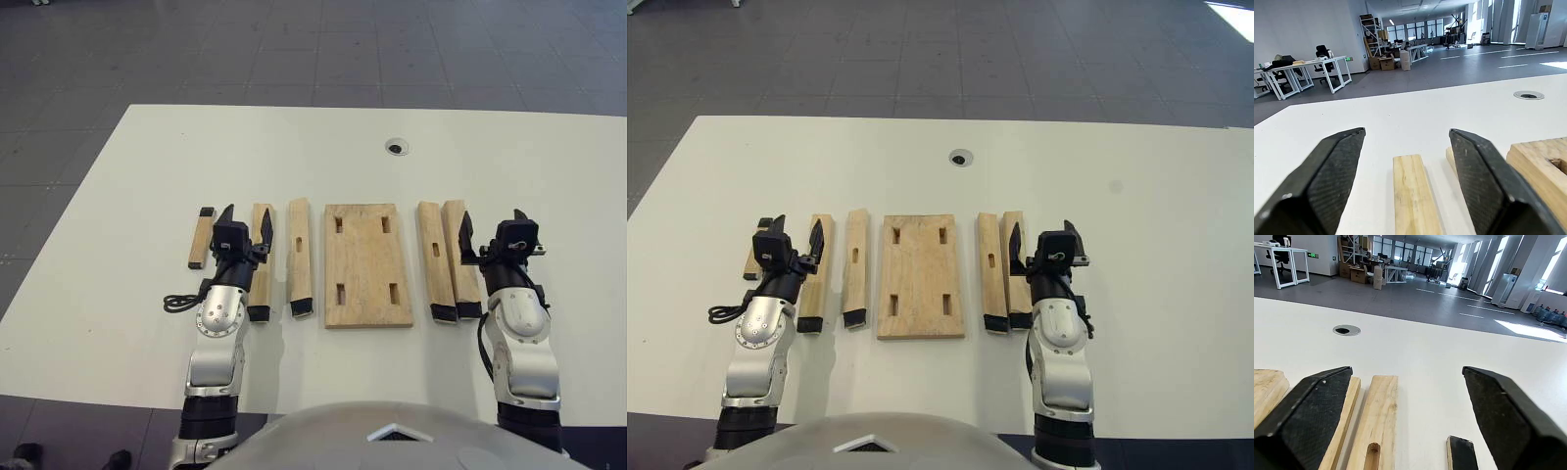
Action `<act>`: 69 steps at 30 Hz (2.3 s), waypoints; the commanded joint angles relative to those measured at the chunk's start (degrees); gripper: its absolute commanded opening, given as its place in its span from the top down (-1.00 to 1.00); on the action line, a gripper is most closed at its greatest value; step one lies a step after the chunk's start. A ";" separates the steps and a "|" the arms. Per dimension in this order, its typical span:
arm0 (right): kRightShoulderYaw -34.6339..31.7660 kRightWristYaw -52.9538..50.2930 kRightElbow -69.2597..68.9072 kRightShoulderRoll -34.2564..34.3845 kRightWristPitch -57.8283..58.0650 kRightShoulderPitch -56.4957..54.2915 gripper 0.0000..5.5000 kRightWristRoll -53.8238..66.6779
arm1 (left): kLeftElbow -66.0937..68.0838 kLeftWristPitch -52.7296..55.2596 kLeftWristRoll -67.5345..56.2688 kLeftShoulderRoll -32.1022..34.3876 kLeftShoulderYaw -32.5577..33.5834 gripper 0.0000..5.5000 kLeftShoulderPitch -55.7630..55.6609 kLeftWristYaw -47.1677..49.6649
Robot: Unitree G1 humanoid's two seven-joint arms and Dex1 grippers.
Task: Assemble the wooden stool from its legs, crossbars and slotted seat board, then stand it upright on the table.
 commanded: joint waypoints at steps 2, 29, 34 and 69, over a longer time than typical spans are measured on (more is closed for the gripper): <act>1.02 -1.99 -0.01 -1.62 -4.22 0.09 -0.51 -4.51 | -0.89 -0.89 -0.74 -1.38 0.73 -0.16 -1.92 1.05; 4.28 -1.89 -1.53 0.17 -8.47 0.76 -0.51 -6.84 | 1.50 -9.74 -0.19 -3.20 3.76 -0.16 -3.91 3.74; 1.46 -3.00 -0.66 0.12 -6.70 1.25 -0.51 -5.94 | 1.72 -9.61 -0.03 -3.49 3.28 -0.16 -3.69 3.63; -6.43 -3.02 -6.26 3.26 2.24 13.50 0.05 7.20 | 2.35 -7.68 -0.39 -3.79 3.82 -0.17 -3.99 3.65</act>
